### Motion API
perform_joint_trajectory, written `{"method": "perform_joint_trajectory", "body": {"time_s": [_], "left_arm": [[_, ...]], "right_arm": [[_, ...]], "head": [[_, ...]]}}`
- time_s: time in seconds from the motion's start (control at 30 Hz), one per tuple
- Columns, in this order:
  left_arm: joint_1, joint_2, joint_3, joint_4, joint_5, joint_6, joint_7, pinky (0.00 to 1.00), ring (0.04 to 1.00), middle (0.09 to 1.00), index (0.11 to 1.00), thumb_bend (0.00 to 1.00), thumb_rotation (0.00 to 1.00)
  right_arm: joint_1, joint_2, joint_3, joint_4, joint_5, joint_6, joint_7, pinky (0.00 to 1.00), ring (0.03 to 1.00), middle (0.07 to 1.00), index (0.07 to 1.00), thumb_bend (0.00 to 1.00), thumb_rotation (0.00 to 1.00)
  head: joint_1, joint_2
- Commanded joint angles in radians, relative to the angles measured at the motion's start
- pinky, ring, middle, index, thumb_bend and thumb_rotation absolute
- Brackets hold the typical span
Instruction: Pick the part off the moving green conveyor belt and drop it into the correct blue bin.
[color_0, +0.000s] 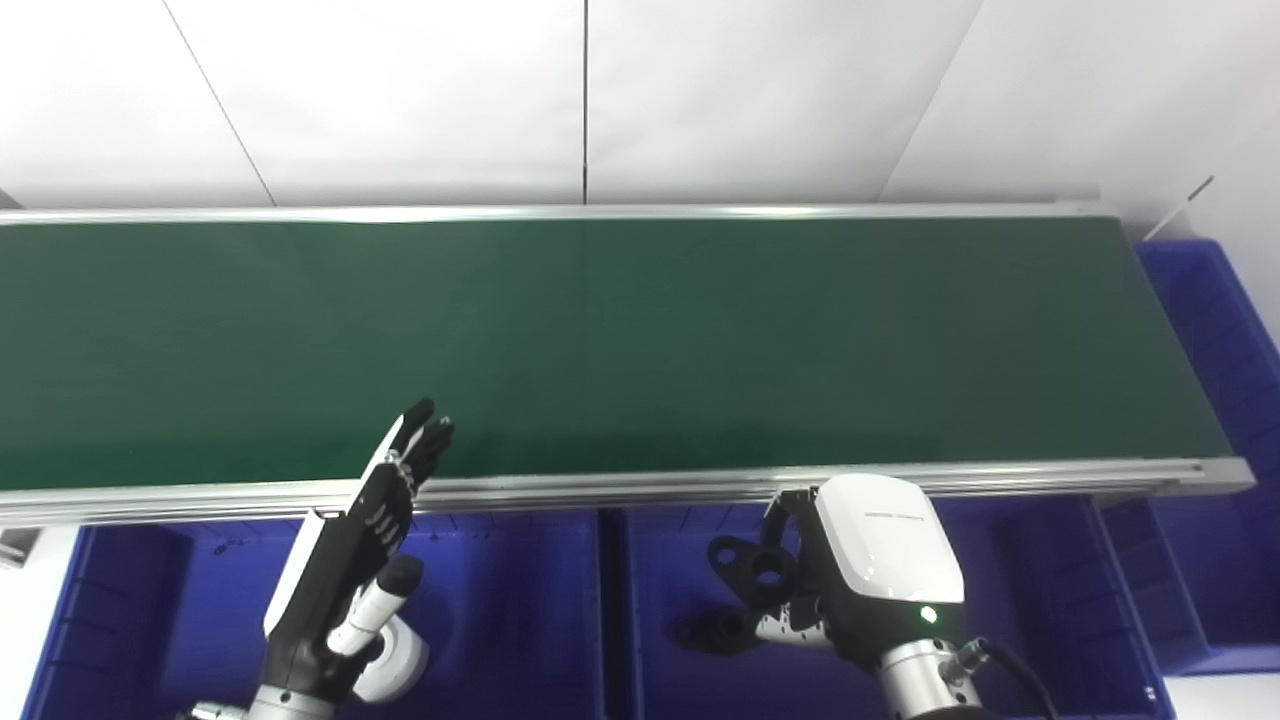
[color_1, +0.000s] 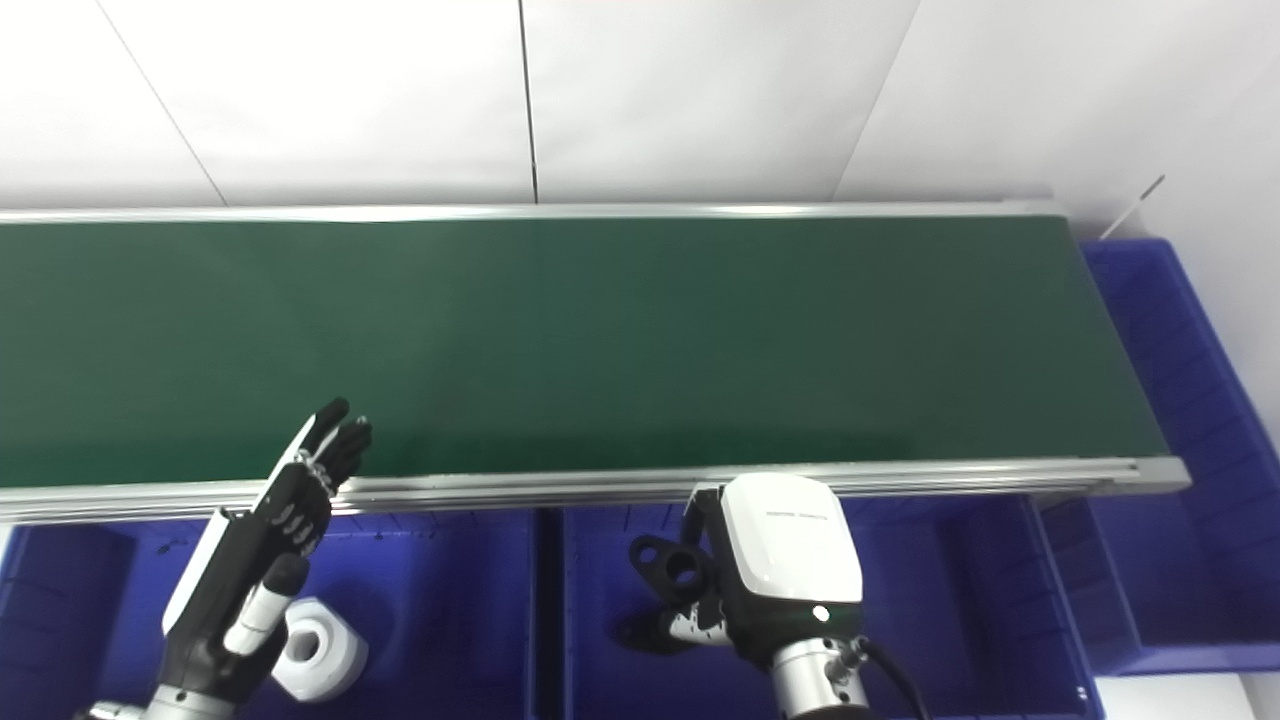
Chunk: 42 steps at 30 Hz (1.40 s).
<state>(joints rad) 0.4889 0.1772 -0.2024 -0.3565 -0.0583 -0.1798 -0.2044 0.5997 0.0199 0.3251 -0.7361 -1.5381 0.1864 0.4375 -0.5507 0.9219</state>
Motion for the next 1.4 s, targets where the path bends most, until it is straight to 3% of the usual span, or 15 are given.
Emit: {"method": "perform_joint_trajectory", "body": {"time_s": [0.0,0.1,0.2,0.23,0.27,0.3,0.4,0.6,0.77,1.0,1.13,1.2,1.37], "left_arm": [[0.000,0.012,0.002,-0.029,-0.016,-0.006,-0.011,0.99,0.960,0.942,0.969,0.69,0.83],[0.002,0.012,0.004,-0.033,-0.017,-0.005,-0.015,0.98,0.958,0.943,0.969,0.67,0.83],[0.004,0.008,0.006,-0.040,-0.011,0.006,-0.015,0.97,0.956,0.941,0.968,0.69,0.83],[0.003,0.006,0.006,-0.040,-0.011,0.006,-0.014,0.97,0.954,0.938,0.964,0.69,0.83],[0.003,0.006,0.005,-0.040,-0.014,0.006,-0.016,0.97,0.953,0.937,0.963,0.69,0.83],[0.002,0.006,0.005,-0.040,-0.016,0.006,-0.017,0.98,0.956,0.939,0.966,0.69,0.83],[0.003,0.006,0.003,-0.044,-0.016,0.010,-0.019,0.99,0.959,0.940,0.970,0.69,0.83],[0.005,0.000,0.003,-0.047,-0.009,0.016,-0.018,0.98,0.955,0.938,0.969,0.68,0.83],[0.004,-0.006,-0.001,-0.039,-0.005,0.006,-0.020,0.98,0.958,0.940,0.972,0.69,0.84],[0.010,-0.014,-0.004,-0.041,0.023,0.012,-0.011,0.96,0.949,0.935,0.963,0.71,0.86],[0.019,-0.020,-0.008,-0.041,0.032,0.012,-0.011,0.95,0.949,0.935,0.960,0.72,0.86],[0.027,-0.028,-0.012,-0.046,0.049,0.019,-0.005,0.95,0.947,0.930,0.955,0.72,0.86],[0.039,-0.039,-0.027,-0.030,0.073,0.002,-0.005,0.96,0.960,0.933,0.954,0.73,0.87]], "right_arm": [[0.020,0.006,0.002,0.006,-0.016,-0.039,-0.045,0.10,0.170,0.276,0.490,0.51,0.14],[0.024,0.017,-0.003,0.040,-0.033,-0.038,-0.058,0.11,0.178,0.288,0.490,0.51,0.14],[0.018,0.014,-0.001,0.059,-0.065,-0.044,-0.079,0.18,0.246,0.347,0.490,0.51,0.15],[0.015,0.010,0.001,0.064,-0.090,-0.049,-0.085,0.27,0.346,0.445,0.492,0.51,0.16],[0.014,0.009,0.004,0.066,-0.123,-0.055,-0.082,0.31,0.380,0.478,0.493,0.52,0.17],[0.014,0.010,0.005,0.065,-0.148,-0.059,-0.073,0.40,0.472,0.570,0.597,0.73,0.40],[0.014,0.012,0.007,0.061,-0.196,-0.071,-0.047,0.63,0.673,0.735,0.727,0.92,0.68],[0.015,0.015,0.001,0.058,-0.255,-0.100,0.005,0.89,0.821,0.841,0.821,1.00,0.87],[0.013,0.021,-0.007,0.057,-0.254,-0.106,0.027,0.95,0.854,0.866,0.851,1.00,0.92],[0.016,0.016,-0.017,0.051,-0.197,-0.106,0.014,0.92,0.839,0.853,0.841,1.00,0.89],[0.032,0.021,-0.032,0.047,0.054,-0.094,-0.088,0.78,0.768,0.799,0.789,0.97,0.81],[0.047,0.036,-0.041,0.047,0.277,-0.101,-0.150,0.68,0.726,0.774,0.773,0.93,0.84],[0.096,0.100,-0.050,0.083,0.834,-0.158,-0.241,0.59,0.694,0.749,0.769,0.87,0.88]], "head": [[0.001,0.000],[0.003,0.002],[0.006,0.003],[0.006,0.003],[0.010,0.004],[0.010,0.004],[0.012,0.004],[0.018,0.001],[0.028,-0.003],[0.061,-0.010],[0.104,-0.015],[0.129,-0.020],[0.207,-0.035]]}}
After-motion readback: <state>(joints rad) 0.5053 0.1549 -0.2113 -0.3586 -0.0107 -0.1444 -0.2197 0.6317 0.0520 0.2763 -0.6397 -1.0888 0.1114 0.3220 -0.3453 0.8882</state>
